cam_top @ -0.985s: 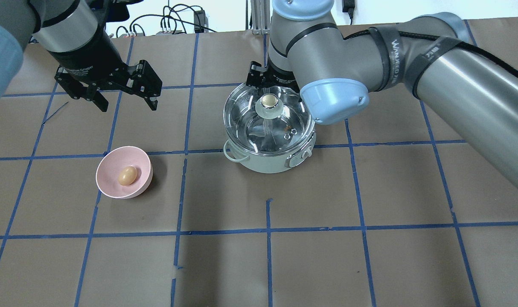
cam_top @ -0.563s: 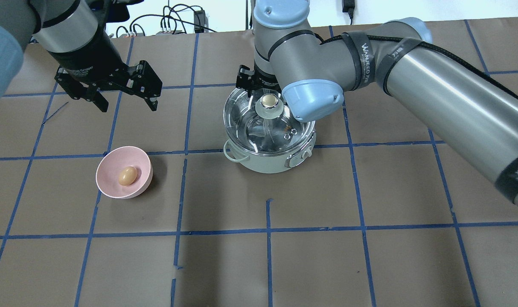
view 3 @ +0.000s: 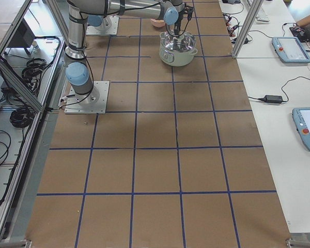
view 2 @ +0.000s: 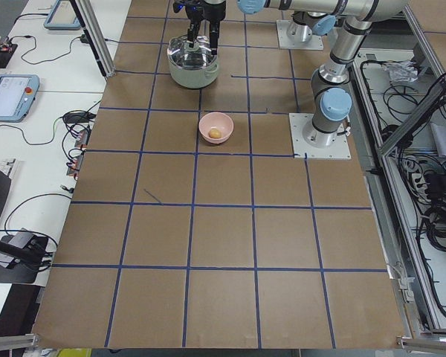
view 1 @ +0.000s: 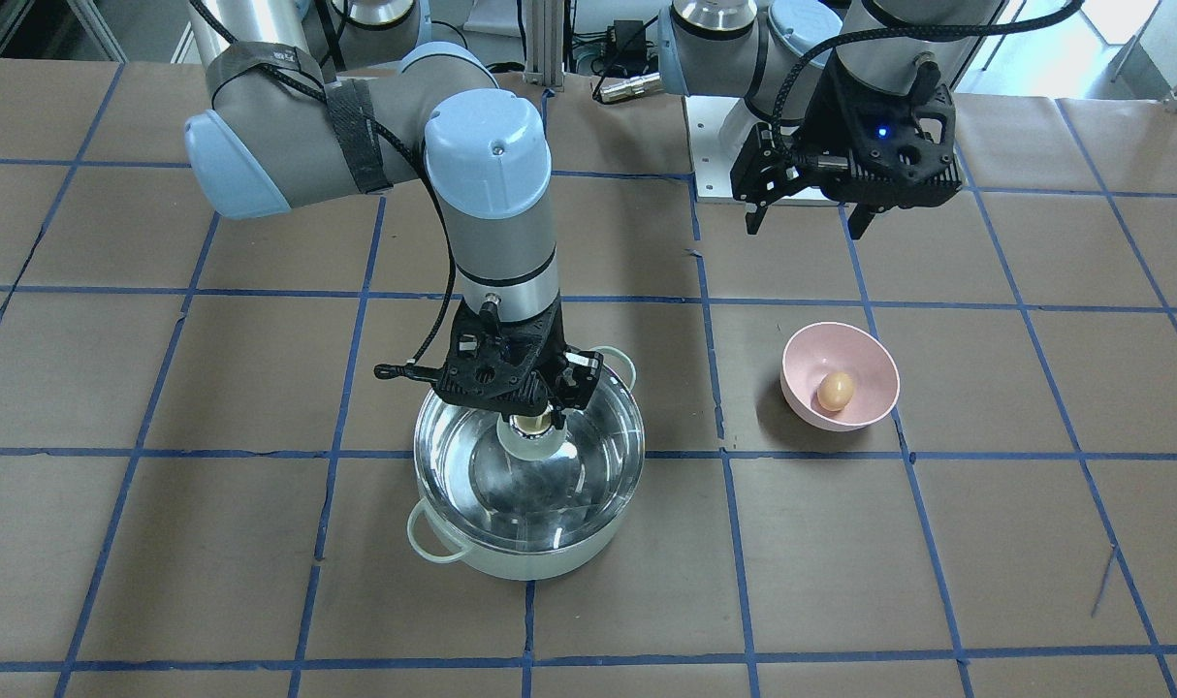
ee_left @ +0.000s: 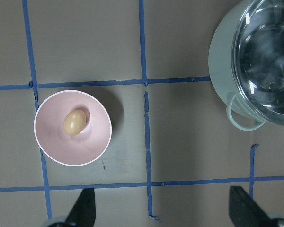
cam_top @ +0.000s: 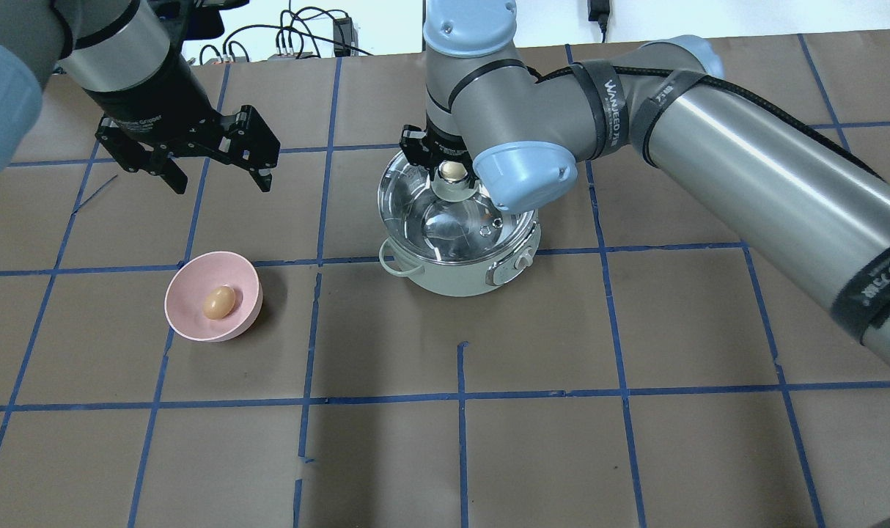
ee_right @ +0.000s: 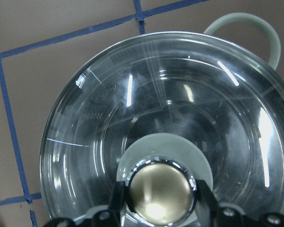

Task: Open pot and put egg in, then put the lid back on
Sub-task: 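Lower the right gripper and close it on the lid knob, then lift the lid aside with the right gripper while the left moves over the bowl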

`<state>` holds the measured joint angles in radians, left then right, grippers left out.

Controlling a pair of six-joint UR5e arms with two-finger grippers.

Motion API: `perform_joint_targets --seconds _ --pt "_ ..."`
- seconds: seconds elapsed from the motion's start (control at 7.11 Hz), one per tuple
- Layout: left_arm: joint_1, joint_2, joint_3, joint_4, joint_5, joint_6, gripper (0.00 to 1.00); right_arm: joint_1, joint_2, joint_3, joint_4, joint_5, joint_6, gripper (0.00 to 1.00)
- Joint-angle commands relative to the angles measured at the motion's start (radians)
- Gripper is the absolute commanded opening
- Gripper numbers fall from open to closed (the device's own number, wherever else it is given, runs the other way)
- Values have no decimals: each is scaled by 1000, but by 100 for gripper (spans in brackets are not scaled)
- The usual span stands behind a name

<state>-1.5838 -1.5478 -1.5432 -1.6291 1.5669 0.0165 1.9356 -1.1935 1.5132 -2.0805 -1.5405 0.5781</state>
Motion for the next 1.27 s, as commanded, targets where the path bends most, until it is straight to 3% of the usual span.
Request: perform_joint_targets --seconds 0.0,0.42,0.84,1.13 --pt "1 0 0 0 -1 -1 100 -13 -44 -17 70 3 -52 23" --pt "7 2 -3 0 -1 3 100 -91 -209 -80 328 3 -119 23" --pt "206 -17 -90 1 1 182 100 -356 -364 -64 554 2 -459 23" --pt "254 -61 -225 186 16 262 100 -409 -392 -26 612 -3 -535 21"
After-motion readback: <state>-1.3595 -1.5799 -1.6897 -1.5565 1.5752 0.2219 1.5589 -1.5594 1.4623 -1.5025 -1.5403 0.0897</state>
